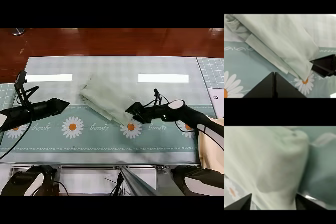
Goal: Fold the shirts.
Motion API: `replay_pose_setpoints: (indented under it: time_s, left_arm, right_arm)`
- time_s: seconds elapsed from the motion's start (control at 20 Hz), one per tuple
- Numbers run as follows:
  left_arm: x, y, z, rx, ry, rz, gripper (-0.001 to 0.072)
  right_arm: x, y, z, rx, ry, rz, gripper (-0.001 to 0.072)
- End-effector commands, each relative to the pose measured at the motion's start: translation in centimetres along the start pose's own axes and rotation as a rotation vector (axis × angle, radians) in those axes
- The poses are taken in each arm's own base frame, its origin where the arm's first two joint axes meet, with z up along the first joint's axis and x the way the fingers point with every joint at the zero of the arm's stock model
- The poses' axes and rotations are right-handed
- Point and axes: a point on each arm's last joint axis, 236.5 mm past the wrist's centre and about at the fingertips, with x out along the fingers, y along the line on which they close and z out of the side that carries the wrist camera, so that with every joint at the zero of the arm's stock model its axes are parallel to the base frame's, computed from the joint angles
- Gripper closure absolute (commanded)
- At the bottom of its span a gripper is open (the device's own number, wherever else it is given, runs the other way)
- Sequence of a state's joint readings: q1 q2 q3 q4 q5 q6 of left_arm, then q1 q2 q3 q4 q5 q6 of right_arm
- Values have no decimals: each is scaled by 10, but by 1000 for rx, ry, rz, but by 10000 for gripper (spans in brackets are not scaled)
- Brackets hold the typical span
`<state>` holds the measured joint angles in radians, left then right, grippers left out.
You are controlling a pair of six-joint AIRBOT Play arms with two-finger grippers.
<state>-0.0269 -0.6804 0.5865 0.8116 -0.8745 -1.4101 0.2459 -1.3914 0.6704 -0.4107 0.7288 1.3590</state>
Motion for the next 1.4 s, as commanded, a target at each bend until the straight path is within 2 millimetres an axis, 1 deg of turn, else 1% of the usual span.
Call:
replay_pose_setpoints:
  time_s: [0.0,0.05,0.1,0.15,0.2,0.3,0.4,0.5,0.55,0.6,0.65,0.7,0.8,0.85,0.95,1.05,1.15,1.2,1.25,1.35]
  left_arm:
    - [0,0,0,1,-1,1,686]
    - [0,0,1,1,-3,1,685]
    - [0,0,1,1,-3,1,685]
    - [1,1,0,1,-1,2,685]
    - [1,1,0,-1,2,2,686]
    - [2,2,0,-1,3,3,686]
    - [3,3,-1,-3,9,5,685]
    - [5,4,-5,-13,30,5,685]
    - [6,4,-9,-15,48,4,686]
    - [6,4,-12,-17,63,3,685]
    - [6,4,-14,-17,72,1,686]
    - [6,3,-15,-16,73,1,686]
    - [6,3,-16,-16,78,-1,685]
    - [6,2,-18,-18,87,-4,685]
    - [5,0,-25,-21,118,-14,685]
    - [4,-1,-32,-21,148,-18,685]
    - [3,-2,-36,-21,163,-21,684]
    - [3,-2,-36,-21,163,-21,684]
    - [3,-2,-36,-21,162,-21,684]
    - [4,-2,-35,-21,161,-21,684]
  right_arm:
    - [15,15,16,-35,28,25,124]
    - [16,18,21,-47,28,28,254]
    - [17,24,24,-85,28,36,458]
    - [14,36,28,-169,30,57,693]
    - [9,51,31,-225,33,81,688]
    - [-6,85,42,-349,35,91,689]
    - [-31,122,57,-458,25,70,688]
    - [-65,167,66,-553,14,85,688]
    - [-88,189,75,-606,-13,98,688]
    - [-110,205,85,-628,-50,95,688]
    - [-134,215,98,-639,-97,73,688]
    - [-159,220,111,-639,-144,43,689]
    - [-204,219,129,-633,-208,-19,689]
    - [-228,213,137,-609,-240,-53,689]
    - [-272,197,149,-543,-295,-100,689]
    - [-315,178,155,-466,-355,-124,689]
    - [-356,152,156,-375,-410,-154,689]
    - [-376,136,153,-328,-430,-177,689]
    - [-393,120,148,-277,-439,-205,689]
    - [-424,82,132,-181,-441,-294,689]
